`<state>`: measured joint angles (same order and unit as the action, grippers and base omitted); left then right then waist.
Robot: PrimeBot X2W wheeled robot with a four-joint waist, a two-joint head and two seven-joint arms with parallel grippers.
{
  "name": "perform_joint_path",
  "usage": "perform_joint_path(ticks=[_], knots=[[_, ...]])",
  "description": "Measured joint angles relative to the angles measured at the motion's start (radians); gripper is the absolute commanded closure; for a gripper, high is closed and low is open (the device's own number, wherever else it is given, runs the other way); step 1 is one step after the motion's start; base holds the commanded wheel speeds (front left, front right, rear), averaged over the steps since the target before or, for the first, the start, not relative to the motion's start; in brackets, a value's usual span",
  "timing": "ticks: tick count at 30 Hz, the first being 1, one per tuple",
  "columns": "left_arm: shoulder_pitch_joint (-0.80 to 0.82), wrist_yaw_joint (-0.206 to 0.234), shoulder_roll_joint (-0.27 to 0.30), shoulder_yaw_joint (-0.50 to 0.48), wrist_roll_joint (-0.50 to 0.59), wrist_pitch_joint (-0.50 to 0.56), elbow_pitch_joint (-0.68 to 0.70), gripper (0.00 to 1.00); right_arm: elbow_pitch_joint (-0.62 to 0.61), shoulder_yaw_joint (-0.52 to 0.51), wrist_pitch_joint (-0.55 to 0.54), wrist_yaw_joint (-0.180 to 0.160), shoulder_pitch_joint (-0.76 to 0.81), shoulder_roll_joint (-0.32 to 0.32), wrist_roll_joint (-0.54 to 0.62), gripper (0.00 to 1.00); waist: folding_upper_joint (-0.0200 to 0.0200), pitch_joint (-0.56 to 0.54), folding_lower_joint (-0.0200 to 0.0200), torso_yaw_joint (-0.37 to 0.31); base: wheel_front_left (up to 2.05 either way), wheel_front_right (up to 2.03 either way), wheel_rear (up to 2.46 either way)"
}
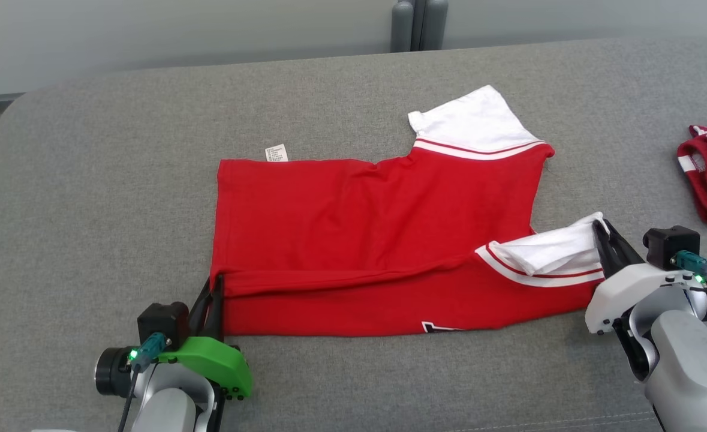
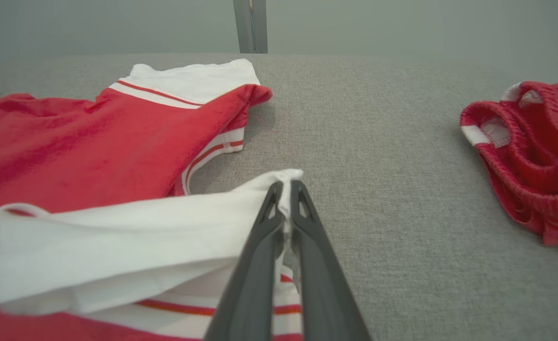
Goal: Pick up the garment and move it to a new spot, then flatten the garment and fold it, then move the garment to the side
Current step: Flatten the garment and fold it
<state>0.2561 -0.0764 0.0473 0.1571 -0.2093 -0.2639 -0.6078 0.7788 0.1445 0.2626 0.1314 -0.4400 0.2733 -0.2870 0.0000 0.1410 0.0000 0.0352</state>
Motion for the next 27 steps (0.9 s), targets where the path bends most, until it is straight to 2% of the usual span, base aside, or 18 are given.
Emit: perform_joint_path(ticks=[9, 13, 14, 15, 16, 22, 27], knots=[[0.041, 0.071, 0.000, 0.012, -0.015, 0.000, -0.035, 1.00, 0.038, -0.026, 0.000, 0.000, -0.068, -0.011, 0.034, 1.00, 0.0000, 0.043, 0.0000, 0.008, 0.00, 0.00, 0.00], [0.044, 0.081, 0.000, 0.015, -0.018, 0.000, -0.043, 1.00, 0.041, -0.044, 0.000, 0.000, -0.078, -0.022, 0.052, 1.00, 0.0000, 0.047, 0.0000, 0.009, 0.00, 0.00, 0.00], [0.044, 0.081, 0.000, 0.015, -0.019, 0.000, -0.044, 1.00, 0.040, -0.048, 0.000, 0.000, -0.078, -0.026, 0.053, 0.88, 0.0000, 0.047, 0.0000, 0.008, 0.00, 0.00, 0.00], [0.045, 0.081, 0.000, 0.016, -0.022, 0.000, -0.045, 0.60, 0.035, -0.054, 0.000, 0.000, -0.078, -0.032, 0.052, 0.27, 0.0000, 0.047, 0.0000, 0.007, 0.00, 0.00, 0.00], [0.046, 0.081, 0.000, 0.017, -0.028, 0.000, -0.045, 0.00, 0.030, -0.060, 0.000, 0.000, -0.078, -0.037, 0.051, 0.00, 0.0000, 0.047, 0.0001, 0.006, 0.00, 0.00, 0.00], [0.047, 0.080, 0.000, 0.012, -0.036, 0.000, -0.017, 0.00, -0.034, -0.120, 0.000, 0.000, -0.067, -0.043, 0.056, 0.00, 0.0000, 0.039, 0.0001, -0.001, 0.00, 0.00, 0.00], [0.002, 0.081, 0.001, -0.011, -0.037, 0.000, 0.044, 0.00, -0.095, -0.166, 0.000, 0.000, 0.032, -0.046, 0.069, 0.00, 0.0000, 0.023, 0.0001, -0.007, 0.00, 0.00, 0.00]])
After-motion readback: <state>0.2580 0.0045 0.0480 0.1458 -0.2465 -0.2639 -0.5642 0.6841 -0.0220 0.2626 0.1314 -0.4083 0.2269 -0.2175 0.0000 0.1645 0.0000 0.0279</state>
